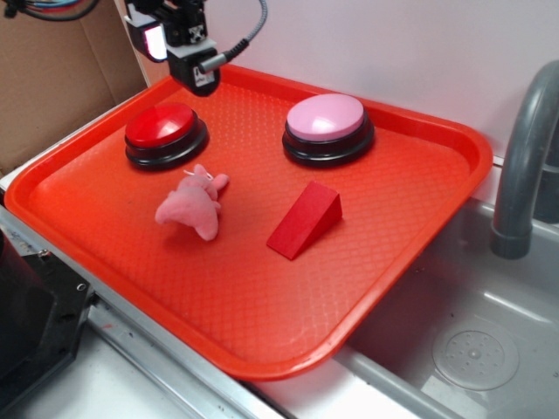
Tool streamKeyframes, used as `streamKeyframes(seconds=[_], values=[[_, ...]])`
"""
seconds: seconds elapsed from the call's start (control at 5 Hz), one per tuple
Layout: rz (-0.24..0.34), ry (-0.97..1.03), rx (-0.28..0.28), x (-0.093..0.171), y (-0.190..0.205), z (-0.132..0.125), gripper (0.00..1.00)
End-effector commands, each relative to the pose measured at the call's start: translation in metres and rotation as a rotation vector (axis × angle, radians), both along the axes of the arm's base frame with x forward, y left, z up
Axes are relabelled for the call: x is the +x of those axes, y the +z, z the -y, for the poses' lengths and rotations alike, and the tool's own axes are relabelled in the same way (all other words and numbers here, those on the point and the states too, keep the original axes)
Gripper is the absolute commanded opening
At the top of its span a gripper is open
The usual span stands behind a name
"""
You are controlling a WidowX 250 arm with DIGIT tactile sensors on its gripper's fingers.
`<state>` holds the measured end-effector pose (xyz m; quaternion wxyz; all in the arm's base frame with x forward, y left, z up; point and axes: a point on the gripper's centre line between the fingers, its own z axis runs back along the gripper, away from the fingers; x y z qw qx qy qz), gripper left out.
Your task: Push the pink button.
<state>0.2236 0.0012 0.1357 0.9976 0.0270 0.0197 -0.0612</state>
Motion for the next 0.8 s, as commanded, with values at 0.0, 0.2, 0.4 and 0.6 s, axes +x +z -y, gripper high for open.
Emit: streamKeyframes(seconds=[0.0,0.2,0.4,0.6], values=[[0.065,-0.002,-0.014,-0.010,0.026,-0.004,1.00],[0.037,-0.004,-0.052,-0.019,0.026,-0.009,1.00],[-0.018,0.008,-0.051,-0.026,0.025,-0.010,1.00],[-0.047,-0.002,-0.032,-0.035,0.024,-0.012,1.00]])
